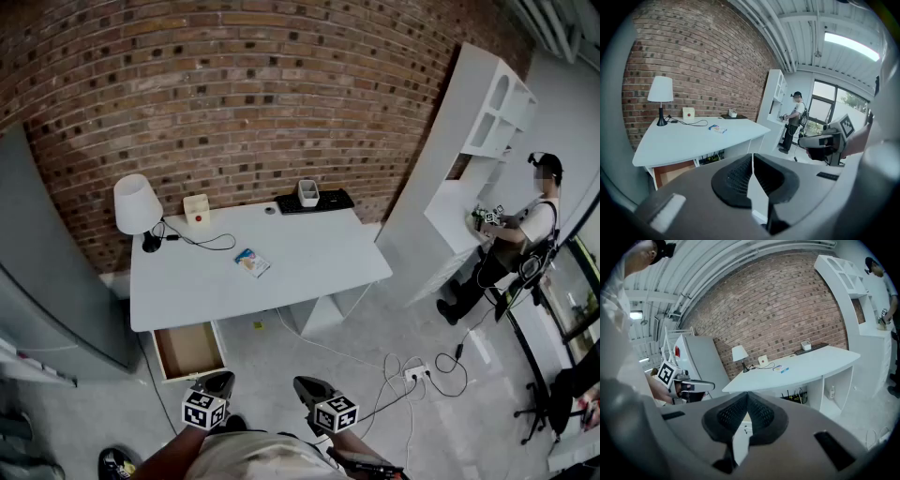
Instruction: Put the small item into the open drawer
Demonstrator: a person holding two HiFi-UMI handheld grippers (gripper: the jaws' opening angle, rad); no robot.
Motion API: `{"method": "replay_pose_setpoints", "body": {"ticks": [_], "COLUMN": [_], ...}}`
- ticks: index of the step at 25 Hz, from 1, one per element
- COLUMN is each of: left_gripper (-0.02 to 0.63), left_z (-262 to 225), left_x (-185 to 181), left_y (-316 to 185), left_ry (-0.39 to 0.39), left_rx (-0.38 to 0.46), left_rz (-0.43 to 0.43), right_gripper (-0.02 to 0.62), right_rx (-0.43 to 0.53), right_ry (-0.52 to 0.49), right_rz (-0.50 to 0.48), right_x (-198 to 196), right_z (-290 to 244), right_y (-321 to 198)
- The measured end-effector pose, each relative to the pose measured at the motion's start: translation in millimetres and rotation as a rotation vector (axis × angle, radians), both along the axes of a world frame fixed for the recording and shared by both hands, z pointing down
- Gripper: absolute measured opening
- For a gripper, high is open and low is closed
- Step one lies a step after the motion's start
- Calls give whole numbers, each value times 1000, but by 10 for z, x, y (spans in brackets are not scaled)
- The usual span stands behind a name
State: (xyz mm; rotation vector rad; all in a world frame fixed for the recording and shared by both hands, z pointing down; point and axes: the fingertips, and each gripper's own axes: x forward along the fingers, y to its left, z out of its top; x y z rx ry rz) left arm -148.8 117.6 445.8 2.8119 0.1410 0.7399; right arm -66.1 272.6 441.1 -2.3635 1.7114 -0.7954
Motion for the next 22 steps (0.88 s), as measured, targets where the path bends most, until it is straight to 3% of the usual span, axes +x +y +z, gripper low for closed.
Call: {"method": "replay_pose_setpoints", "body": {"ticks": [5, 16, 22], "left_gripper": [14, 14, 14], "left_z": [-136, -160, -86], "left_x": [271, 374, 441], "left_y": [-95, 114, 472], "left_ry": [32, 29, 3], "left_rx": [37, 51, 68], "left_rz": [19, -29, 23], "right_gripper": [6, 6, 6], "right_rx": [-13, 5, 22], "right_ry": [50, 63, 45], "right_rz": [-16, -66, -44], "right_x": [212, 389, 464], "right_z": [-73, -140, -79], "right_y": [-78, 63, 269]}}
